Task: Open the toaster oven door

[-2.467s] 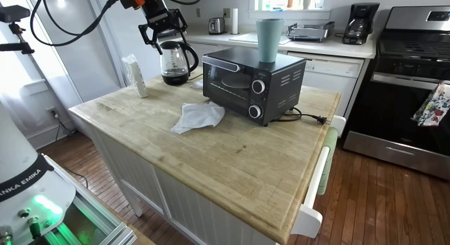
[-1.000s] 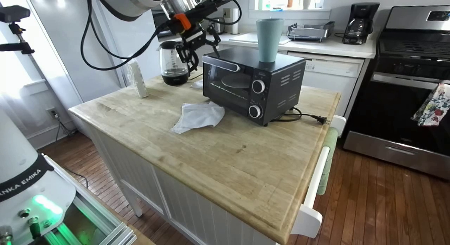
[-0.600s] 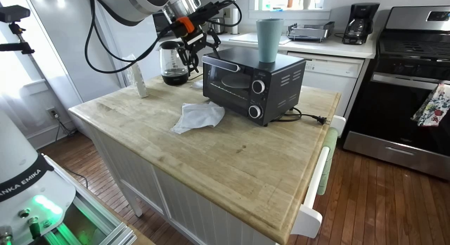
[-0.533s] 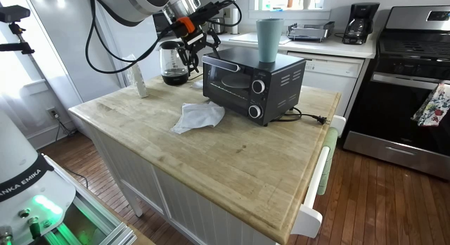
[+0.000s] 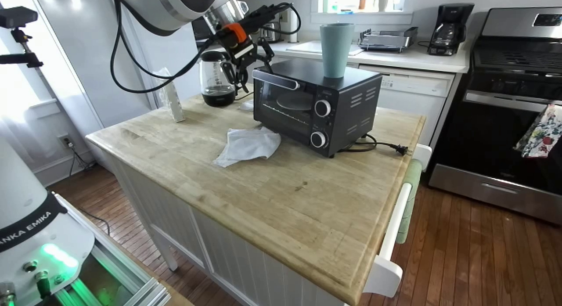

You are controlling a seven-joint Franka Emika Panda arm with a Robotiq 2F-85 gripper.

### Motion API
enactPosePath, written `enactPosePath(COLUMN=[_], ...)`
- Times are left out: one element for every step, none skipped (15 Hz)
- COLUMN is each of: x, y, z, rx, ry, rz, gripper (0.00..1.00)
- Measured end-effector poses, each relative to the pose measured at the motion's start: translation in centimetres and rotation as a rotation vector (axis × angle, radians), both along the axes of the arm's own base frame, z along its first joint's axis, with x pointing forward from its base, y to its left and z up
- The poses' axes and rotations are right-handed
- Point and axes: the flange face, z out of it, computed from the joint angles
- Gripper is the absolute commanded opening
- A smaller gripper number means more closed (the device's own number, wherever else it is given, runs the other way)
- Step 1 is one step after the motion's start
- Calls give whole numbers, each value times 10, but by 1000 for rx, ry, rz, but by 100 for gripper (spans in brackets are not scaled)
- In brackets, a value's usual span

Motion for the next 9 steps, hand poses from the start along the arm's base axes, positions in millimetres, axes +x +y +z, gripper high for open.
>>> enactPosePath(x=[0,-1,-2,-4,-6,-9,-12,-16,-19], y=[1,2,5,7,10,14,18,21,25], z=[-1,-3,-5,-7,-8,-9,-10,-10,-10], rx=[-3,-4,-6,-6,-5,2,10,19,28], ry=[9,23,42,66,90,116,141,164,187], rz=[9,13,13,9,3,-3,-10,-17,-25], gripper=[100,100,100,100,100,100,100,100,100])
